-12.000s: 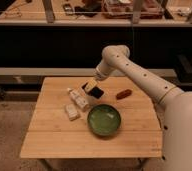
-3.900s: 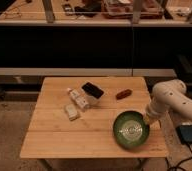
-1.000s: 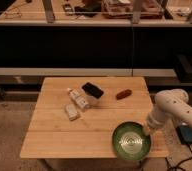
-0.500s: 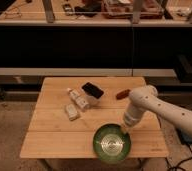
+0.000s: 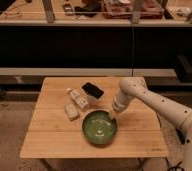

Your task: Drag the ceramic bowl in a circle

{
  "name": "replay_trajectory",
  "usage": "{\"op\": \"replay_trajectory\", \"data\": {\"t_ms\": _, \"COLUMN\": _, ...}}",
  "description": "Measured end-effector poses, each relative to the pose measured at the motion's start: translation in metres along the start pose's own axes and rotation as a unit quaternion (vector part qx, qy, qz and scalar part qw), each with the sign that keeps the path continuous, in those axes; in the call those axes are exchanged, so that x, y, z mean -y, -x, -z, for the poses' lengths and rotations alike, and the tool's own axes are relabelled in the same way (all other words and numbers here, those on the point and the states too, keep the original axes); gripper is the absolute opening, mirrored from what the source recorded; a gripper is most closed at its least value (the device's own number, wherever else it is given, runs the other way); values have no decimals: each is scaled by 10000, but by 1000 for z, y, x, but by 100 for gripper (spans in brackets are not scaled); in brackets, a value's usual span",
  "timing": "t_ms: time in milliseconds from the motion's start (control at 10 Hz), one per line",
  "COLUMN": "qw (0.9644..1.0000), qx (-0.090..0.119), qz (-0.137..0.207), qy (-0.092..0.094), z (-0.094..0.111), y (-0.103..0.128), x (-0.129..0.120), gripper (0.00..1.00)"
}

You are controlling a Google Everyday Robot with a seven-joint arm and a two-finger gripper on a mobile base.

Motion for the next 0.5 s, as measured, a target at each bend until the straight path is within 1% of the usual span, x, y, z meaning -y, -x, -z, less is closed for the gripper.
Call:
{"op": "replay_trajectory", "data": {"t_ms": 100, "qw": 9995, "qx": -125, "qz": -273, "qy": -19, "z": 5, "y": -4, "x": -14, "gripper": 0}}
{"op": "replay_trajectory", "data": {"t_ms": 200, "qw": 9975, "qx": -307, "qz": -630, "qy": -16, "z": 15, "y": -7, "x": -32, "gripper": 0}}
{"op": "replay_trajectory", "data": {"t_ms": 300, "qw": 9899, "qx": -583, "qz": -1289, "qy": -37, "z": 32, "y": 3, "x": -57, "gripper": 0}}
{"op": "replay_trajectory", "data": {"t_ms": 400, "qw": 9830, "qx": -749, "qz": -1675, "qy": -36, "z": 44, "y": 11, "x": -70, "gripper": 0}}
{"op": "replay_trajectory", "data": {"t_ms": 500, "qw": 9744, "qx": -871, "qz": -2075, "qy": -3, "z": 56, "y": 27, "x": -83, "gripper": 0}}
